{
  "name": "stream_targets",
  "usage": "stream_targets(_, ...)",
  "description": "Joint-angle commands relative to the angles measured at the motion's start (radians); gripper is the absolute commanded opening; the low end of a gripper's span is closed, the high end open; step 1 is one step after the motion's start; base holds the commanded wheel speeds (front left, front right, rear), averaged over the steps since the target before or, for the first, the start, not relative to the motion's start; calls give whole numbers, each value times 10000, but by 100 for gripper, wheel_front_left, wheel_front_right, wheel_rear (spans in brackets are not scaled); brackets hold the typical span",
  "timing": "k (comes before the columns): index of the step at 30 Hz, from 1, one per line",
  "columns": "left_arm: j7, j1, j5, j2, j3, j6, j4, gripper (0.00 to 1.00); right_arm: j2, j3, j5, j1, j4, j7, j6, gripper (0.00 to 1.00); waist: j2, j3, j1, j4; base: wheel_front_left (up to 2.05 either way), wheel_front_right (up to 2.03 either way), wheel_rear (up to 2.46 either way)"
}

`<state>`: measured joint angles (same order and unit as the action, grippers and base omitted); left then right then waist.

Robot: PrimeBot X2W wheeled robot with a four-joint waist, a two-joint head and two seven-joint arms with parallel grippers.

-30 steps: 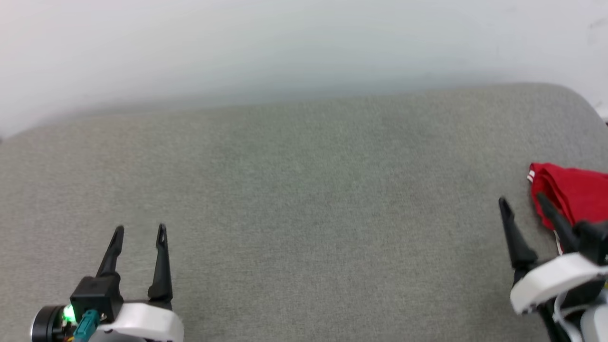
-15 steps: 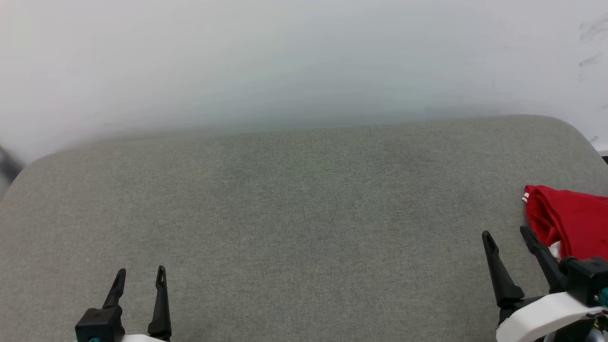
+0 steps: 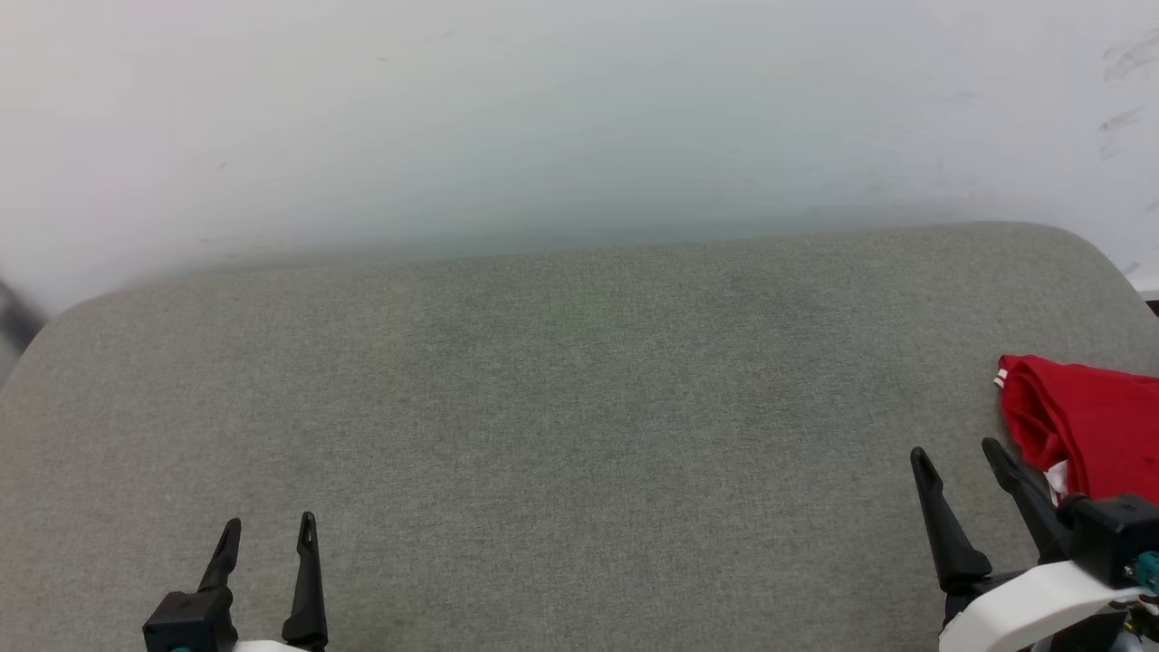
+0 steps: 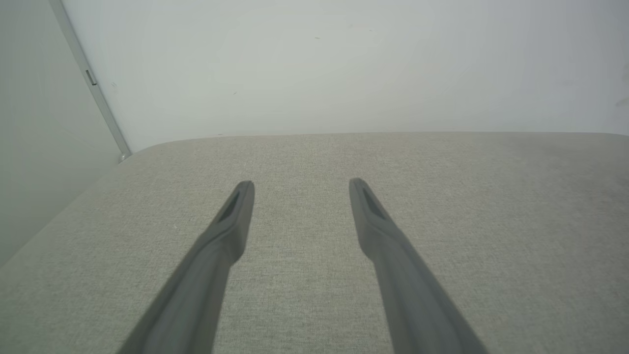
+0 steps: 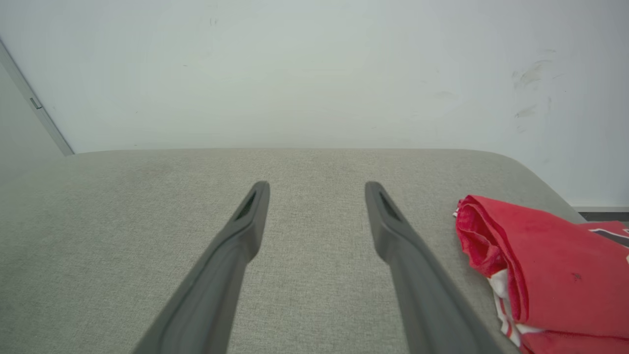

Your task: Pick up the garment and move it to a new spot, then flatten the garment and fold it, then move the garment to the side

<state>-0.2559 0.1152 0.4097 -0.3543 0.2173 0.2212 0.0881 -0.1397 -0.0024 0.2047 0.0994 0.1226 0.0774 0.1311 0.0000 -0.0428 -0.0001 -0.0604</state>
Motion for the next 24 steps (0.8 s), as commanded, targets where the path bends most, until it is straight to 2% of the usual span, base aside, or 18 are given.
stream_targets(1, -40, 0, 28, 34, -31, -13, 16, 100, 44, 12, 53, 57, -20, -17, -8, 100, 0, 7, 1, -2, 0, 0, 0)
stream_targets(8, -62, -64, 43, 41, -59, -63, 48, 100, -17, 4, 77, 8, -49, -76, -8, 100, 0, 11, 1, 21, 0, 0, 0)
stream_targets(9, -17, 0, 52, 58, -18, -22, 50, 0, 0, 8, 69, 5, -50, -25, 0, 0, 0, 12, 1, 19, 0, 0, 0)
stream_targets(11, -10, 68, 59, 194, 56, -10, 240, 0, 15, 38, 58, 86, -259, 2, 0, 0, 0, 12, 1, 18, 0, 0, 0)
stream_targets(24, 543, -299, 2039, 614, -439, -563, 424, 0, 149, -137, 2336, -279, -796, 48, -1, 0, 0, 56, 1, 74, 0, 0, 0)
